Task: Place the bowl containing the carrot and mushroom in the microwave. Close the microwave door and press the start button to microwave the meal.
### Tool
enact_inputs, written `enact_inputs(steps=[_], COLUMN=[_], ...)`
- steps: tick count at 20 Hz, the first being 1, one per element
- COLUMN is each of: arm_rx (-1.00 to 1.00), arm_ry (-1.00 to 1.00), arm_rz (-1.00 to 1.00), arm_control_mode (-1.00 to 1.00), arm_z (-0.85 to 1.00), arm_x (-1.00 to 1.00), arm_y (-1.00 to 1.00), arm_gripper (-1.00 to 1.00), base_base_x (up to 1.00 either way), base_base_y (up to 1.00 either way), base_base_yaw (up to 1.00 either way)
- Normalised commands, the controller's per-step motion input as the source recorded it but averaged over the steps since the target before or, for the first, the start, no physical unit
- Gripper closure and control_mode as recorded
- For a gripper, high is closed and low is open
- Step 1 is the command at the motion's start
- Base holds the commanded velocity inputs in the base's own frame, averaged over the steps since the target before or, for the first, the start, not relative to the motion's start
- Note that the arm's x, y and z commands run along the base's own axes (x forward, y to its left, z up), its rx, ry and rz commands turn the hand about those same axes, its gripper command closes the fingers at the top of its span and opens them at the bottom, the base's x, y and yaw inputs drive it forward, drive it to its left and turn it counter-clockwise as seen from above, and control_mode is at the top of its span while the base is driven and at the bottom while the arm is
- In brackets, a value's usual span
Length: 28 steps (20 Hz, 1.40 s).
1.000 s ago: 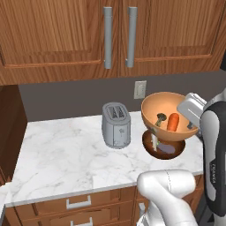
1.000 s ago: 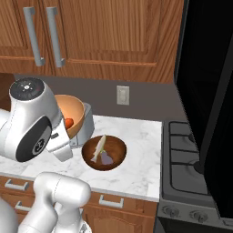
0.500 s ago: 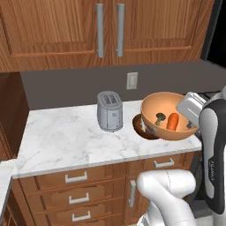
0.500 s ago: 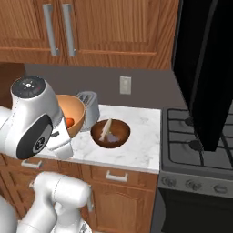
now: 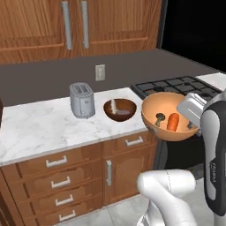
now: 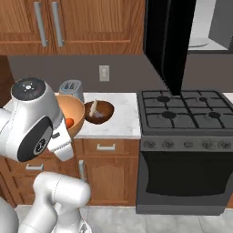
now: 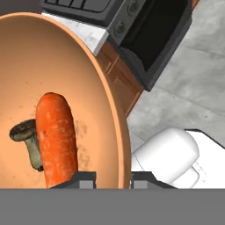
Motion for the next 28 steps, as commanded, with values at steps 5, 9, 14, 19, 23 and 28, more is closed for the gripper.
enact_inputs(steps=[5,9,14,19,23,28], arm_rx=[0.0,0.0,0.0,0.0,0.0,0.0], arm_ry=[0.0,0.0,0.0,0.0,0.0,0.0], arm_rz=[0.0,0.0,0.0,0.0,0.0,0.0], arm_control_mode=[1.0,1.0,1.0,1.0,1.0,1.0], arm_z=[0.0,0.0,0.0,0.0,0.0,0.0], arm_x=[0.0,0.0,0.0,0.0,0.0,0.0], arm_y=[0.0,0.0,0.0,0.0,0.0,0.0], arm_gripper=[1.0,1.0,1.0,1.0,1.0,1.0], base_base_x=[-0.26,-0.05,0.01,0.06,0.15,0.18], base_base_y=[-0.33,-0.29,-0.44,-0.74,-0.83,-0.79], base_base_yaw=[-0.57,-0.56,-0.47,-0.37,-0.27,-0.08])
